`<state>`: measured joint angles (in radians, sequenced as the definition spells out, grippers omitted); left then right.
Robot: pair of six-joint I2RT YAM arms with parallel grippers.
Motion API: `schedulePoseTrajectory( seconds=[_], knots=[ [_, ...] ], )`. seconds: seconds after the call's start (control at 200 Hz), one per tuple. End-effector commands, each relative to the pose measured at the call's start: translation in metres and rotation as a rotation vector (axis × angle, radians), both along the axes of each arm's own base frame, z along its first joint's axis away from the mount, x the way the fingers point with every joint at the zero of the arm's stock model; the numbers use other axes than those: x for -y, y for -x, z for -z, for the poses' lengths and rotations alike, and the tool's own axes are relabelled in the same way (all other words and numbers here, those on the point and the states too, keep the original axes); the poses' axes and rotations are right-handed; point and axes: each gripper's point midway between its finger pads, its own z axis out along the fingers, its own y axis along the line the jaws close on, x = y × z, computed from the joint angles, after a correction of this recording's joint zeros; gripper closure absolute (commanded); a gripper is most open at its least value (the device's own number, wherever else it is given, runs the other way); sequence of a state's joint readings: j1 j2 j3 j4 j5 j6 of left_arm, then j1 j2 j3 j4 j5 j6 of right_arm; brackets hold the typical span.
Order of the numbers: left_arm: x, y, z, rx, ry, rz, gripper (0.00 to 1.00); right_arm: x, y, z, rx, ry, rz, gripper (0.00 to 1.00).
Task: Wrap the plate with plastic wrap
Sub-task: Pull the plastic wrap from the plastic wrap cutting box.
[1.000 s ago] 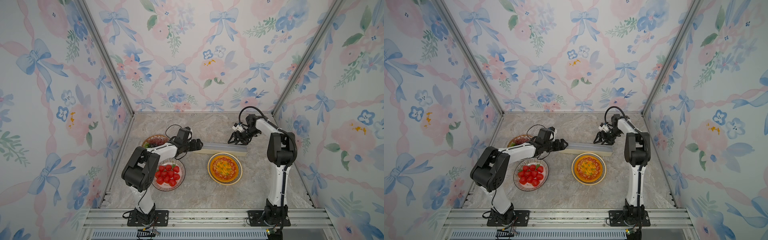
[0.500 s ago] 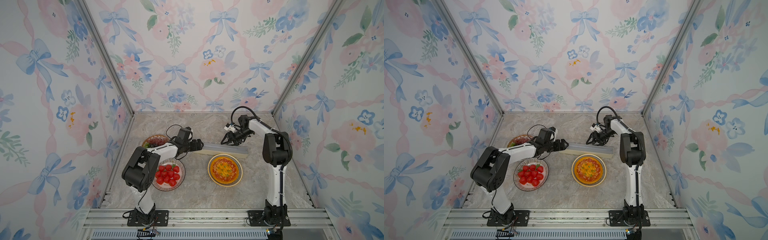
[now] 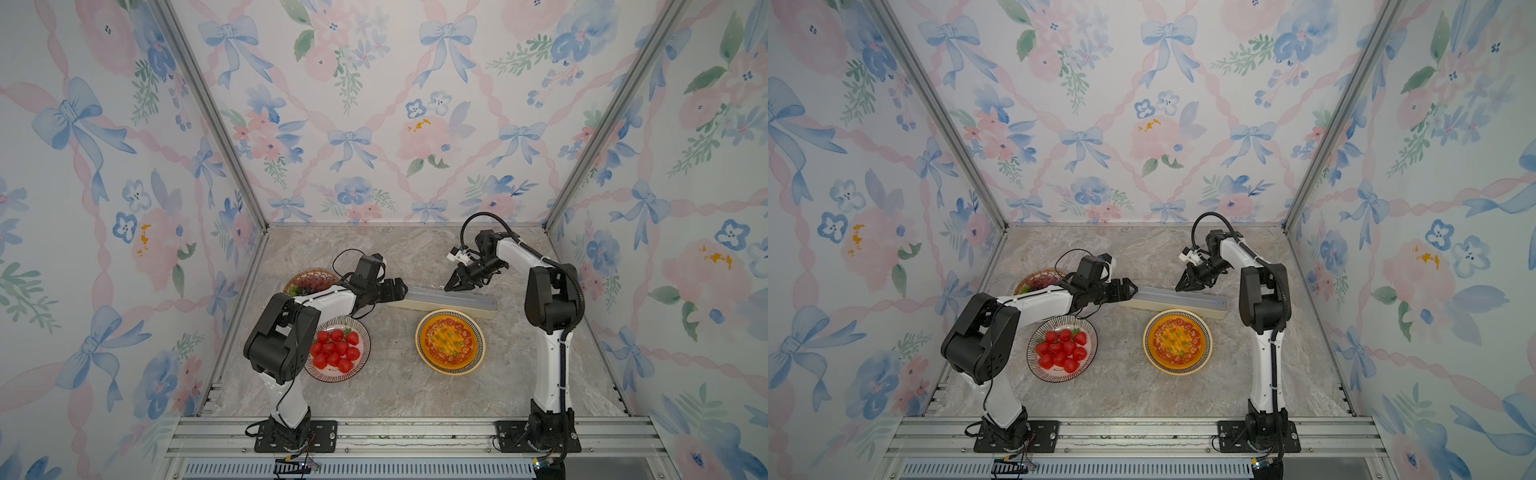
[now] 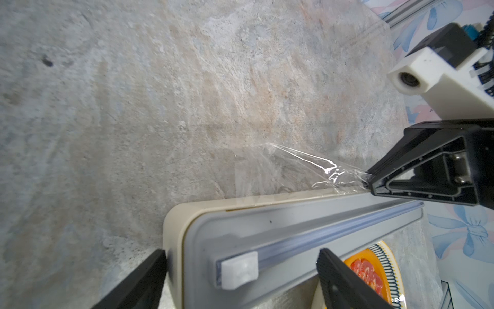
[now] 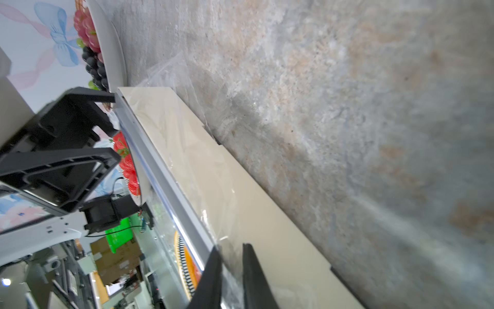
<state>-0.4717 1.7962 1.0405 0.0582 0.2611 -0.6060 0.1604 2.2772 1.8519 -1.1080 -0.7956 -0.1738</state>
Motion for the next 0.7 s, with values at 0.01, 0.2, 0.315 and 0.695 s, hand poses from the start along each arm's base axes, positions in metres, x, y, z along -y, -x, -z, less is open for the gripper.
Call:
schedulePoseTrajectory(
  seconds=[0.01,0.2,0.315,0.695],
  knots=[
    [-0.002,-0.012,-0.026,0.090,-0.010,0.008,0.10,0.004,0.005,-0.016,0.052,0.058,-0.035,1.00],
    [-0.019,-0.022,-0.060,0.220,-0.062,0.018,0.09,0.006,-0.001,-0.047,0.185,0.057,-0.069,1.00],
    [-0.023,-0.023,-0.078,0.311,-0.116,0.072,0.09,0.002,0.000,-0.061,0.266,0.064,-0.112,1.00],
    [-0.003,-0.017,-0.094,0.552,-0.259,0.425,0.11,-0.003,-0.001,-0.076,0.410,0.109,-0.184,1.00]
  ],
)
